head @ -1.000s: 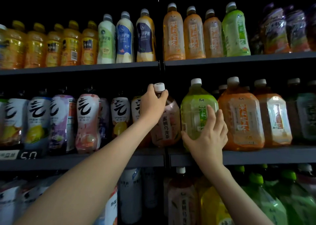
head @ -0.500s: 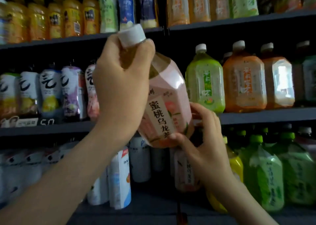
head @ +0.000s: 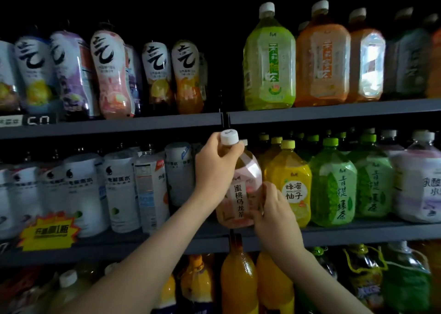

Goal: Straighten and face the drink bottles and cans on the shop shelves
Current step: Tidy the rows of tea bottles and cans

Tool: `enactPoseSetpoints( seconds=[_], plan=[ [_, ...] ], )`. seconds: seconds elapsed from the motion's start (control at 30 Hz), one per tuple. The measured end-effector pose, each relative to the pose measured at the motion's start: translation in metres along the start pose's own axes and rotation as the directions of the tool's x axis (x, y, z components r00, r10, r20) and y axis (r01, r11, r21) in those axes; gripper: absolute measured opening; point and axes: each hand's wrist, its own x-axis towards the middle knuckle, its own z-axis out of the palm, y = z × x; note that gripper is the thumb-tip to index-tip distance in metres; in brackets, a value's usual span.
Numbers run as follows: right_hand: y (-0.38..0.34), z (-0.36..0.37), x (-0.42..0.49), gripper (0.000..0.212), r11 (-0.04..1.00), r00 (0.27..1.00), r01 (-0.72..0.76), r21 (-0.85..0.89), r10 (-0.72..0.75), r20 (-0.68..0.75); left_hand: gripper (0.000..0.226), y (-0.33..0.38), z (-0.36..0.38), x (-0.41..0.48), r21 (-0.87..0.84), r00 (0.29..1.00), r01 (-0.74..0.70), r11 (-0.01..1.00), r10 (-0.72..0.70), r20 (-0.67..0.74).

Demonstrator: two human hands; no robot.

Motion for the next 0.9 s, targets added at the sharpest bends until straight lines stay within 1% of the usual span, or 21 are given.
enactPoseSetpoints(
  seconds=[0.03,0.1,0.17,0.27,0.33,0.4,0.43,0.5,0.6,0.63,0.7,0.77,0.83,0.87,0.9],
  plan=[
    [0.002,0.002,0.0,0.047,1.0,1.0,-0.016,-0.026,0.016,0.01,0.007,-0.008,0.005,0.002,0.006,0.999,0.024,1.0,-0.024,0.025],
    [0.007,0.006,0.0,0.057,0.997,0.998,-0.036,-0.07,0.039,0.045,0.008,-0.022,0.015,0.005,0.009,0.995,0.073,0.997,-0.074,0.071],
    [0.013,0.012,-0.002,0.064,0.993,0.996,-0.046,-0.111,0.054,0.066,0.008,-0.035,0.024,0.008,0.001,0.989,0.111,0.994,-0.111,0.095],
    [0.02,0.018,-0.001,0.069,0.983,0.994,-0.069,-0.17,0.081,0.068,0.01,-0.047,0.037,0.016,-0.002,0.989,0.104,0.995,-0.103,0.107],
    [0.026,0.023,0.004,0.075,0.975,0.998,-0.052,-0.215,0.057,0.015,0.021,-0.052,0.046,0.024,-0.003,0.985,0.128,0.992,-0.127,0.118],
    [0.034,0.032,0.01,0.082,0.978,0.994,-0.027,-0.207,0.005,-0.105,0.032,-0.057,0.052,0.031,0.048,0.983,0.147,0.988,-0.151,0.105],
    [0.037,0.035,0.012,0.083,0.979,0.989,-0.013,-0.203,-0.017,-0.144,0.035,-0.06,0.054,0.033,0.086,0.985,0.134,0.987,-0.142,0.097],
    [0.037,0.038,0.013,0.082,0.983,0.988,0.009,-0.185,-0.037,-0.148,0.042,-0.067,0.052,0.032,0.124,0.984,0.097,0.987,-0.114,0.135],
    [0.04,0.041,0.015,0.072,0.989,0.989,0.013,-0.15,-0.035,-0.147,0.073,-0.084,0.042,0.015,0.119,0.954,0.101,0.988,-0.13,0.271],
    [0.041,0.041,0.016,0.068,0.988,0.987,0.033,-0.15,-0.056,-0.153,0.081,-0.089,0.038,0.008,0.125,0.95,0.077,0.989,-0.111,0.292],
    [0.045,0.037,0.016,0.059,0.989,0.977,0.089,-0.114,-0.109,-0.182,0.088,-0.096,0.03,-0.004,0.161,0.956,0.019,0.987,-0.065,0.286],
    [0.046,0.029,0.004,0.055,0.992,0.975,0.129,0.009,-0.125,-0.186,0.086,-0.097,0.021,-0.024,0.234,0.967,-0.015,0.972,-0.046,0.252],
    [0.047,0.025,-0.032,0.052,0.973,0.969,0.22,0.065,-0.211,-0.126,0.079,-0.1,0.007,-0.065,0.274,0.966,-0.03,0.961,-0.043,0.256],
    [0.049,0.027,-0.059,0.051,0.962,0.966,0.26,0.089,-0.257,-0.04,0.073,-0.105,-0.002,-0.094,0.272,0.96,-0.046,0.961,-0.033,0.279],
    [0.053,0.032,-0.092,0.049,0.953,0.955,0.273,0.129,-0.285,0.081,0.066,-0.111,-0.013,-0.128,0.278,0.947,-0.064,0.959,-0.03,0.321]
  ],
)
